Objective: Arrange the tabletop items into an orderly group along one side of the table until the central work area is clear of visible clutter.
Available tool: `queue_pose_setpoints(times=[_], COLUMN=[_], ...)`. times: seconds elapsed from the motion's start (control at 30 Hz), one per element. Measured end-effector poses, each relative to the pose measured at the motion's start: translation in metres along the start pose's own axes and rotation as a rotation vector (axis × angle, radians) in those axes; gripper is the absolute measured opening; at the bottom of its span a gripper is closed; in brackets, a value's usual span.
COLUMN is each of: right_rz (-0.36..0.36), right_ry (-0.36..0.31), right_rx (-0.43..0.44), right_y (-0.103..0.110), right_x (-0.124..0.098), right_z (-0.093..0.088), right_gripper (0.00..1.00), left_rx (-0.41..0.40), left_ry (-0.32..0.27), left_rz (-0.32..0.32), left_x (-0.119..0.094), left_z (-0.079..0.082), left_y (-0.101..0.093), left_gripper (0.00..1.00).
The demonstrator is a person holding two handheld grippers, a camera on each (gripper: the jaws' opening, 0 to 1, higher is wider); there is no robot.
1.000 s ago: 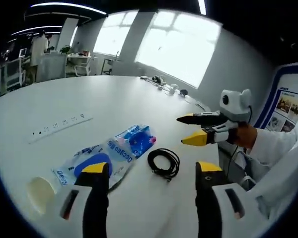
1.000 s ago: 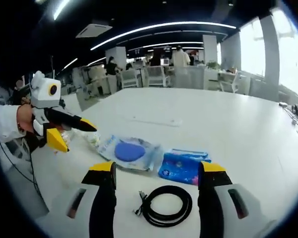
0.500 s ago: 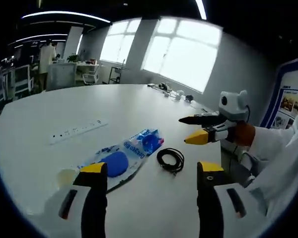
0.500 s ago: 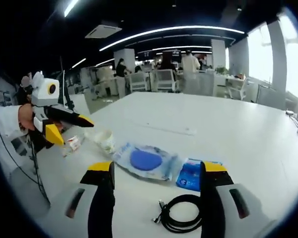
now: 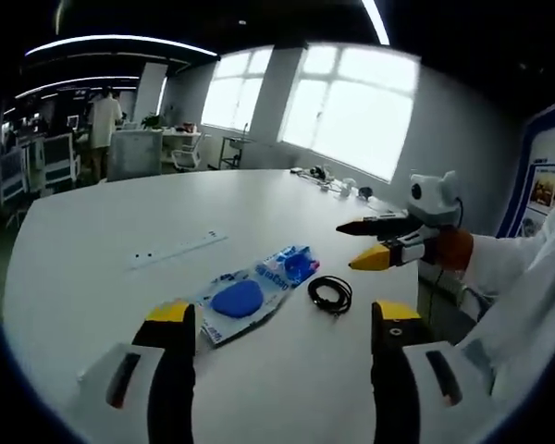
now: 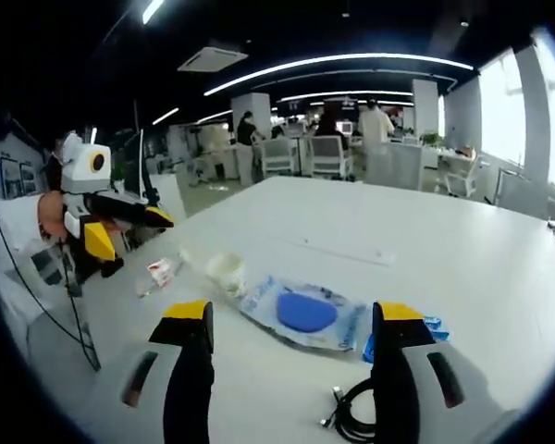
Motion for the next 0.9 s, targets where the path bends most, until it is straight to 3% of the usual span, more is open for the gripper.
queue_pose_setpoints(times=[0.63,0.9], right_rz=[0.117,0.19], right_ry=[0.023,0.042], right_rx=[-0.055,-0.083], right_y=[0.045,0.069], right_x=[0.03,0.056], right_z=[0.018,0.026], right_gripper=[0.68,0.7], left_rx=[-0.062,-0.1], left_ry=[-0.049,-0.057], left_rz=[0.158,0.235], left_x=[-0.082,-0.116], left_z=[-0.017,-0.03], left_y=[0.046,0.068], left_gripper=[0.82,0.82])
Point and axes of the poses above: the point that each gripper's makers call its tool centre point, and the gripper's own axes: x roughly forward along the fingers, y roughly to its left, z roughly out of its top, the point moved 5 cm from there along -x, roughly backward along the fingers, and after that the axes turned 15 degrees about z, right-handed, at the moved point
